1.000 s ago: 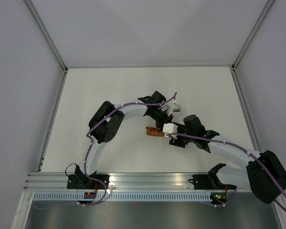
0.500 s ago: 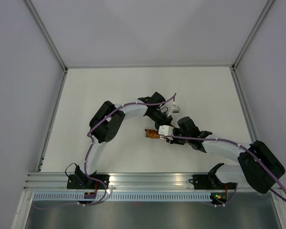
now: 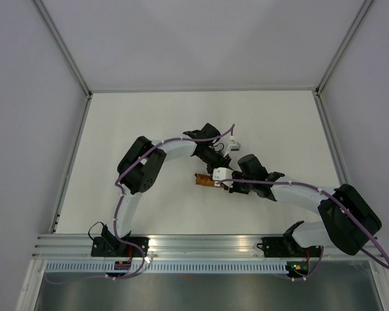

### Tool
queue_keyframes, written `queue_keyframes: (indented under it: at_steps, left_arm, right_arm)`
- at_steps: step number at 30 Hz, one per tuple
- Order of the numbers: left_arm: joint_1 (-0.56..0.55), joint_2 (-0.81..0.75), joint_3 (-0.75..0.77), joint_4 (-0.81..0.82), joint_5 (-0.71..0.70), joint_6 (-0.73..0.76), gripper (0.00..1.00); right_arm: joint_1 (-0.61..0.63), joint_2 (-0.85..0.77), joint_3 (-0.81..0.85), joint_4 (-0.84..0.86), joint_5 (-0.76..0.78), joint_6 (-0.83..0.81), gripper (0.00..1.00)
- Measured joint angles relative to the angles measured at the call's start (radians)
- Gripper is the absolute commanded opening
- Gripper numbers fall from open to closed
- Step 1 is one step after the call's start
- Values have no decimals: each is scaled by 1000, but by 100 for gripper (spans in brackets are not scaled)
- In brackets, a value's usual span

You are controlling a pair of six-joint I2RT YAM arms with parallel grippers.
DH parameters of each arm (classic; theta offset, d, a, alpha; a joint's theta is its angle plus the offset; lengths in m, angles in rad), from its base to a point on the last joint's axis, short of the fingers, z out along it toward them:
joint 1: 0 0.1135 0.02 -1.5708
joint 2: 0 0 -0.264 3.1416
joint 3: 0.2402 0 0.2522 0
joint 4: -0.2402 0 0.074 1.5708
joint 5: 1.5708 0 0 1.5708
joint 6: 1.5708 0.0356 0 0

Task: Fold the napkin, place the utensils inside, and roll it up
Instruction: Roll the napkin at the center of the board.

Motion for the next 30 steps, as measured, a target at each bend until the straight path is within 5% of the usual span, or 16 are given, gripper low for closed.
queue_keyframes:
  at_steps: [12,21,30]
  left_arm:
    - [101,-161,-154,133,-47,-69,33]
    - [146,-434,-465,480,-327,-270,32]
    - [-54,-627,-752,829,-636,-231,34]
  right_arm:
    - [-86,142,193,-230,-142,-31,21]
    - [-237,389,479,-550,-341,-125,20]
    - [-289,618,732,-837,-449,-194,21]
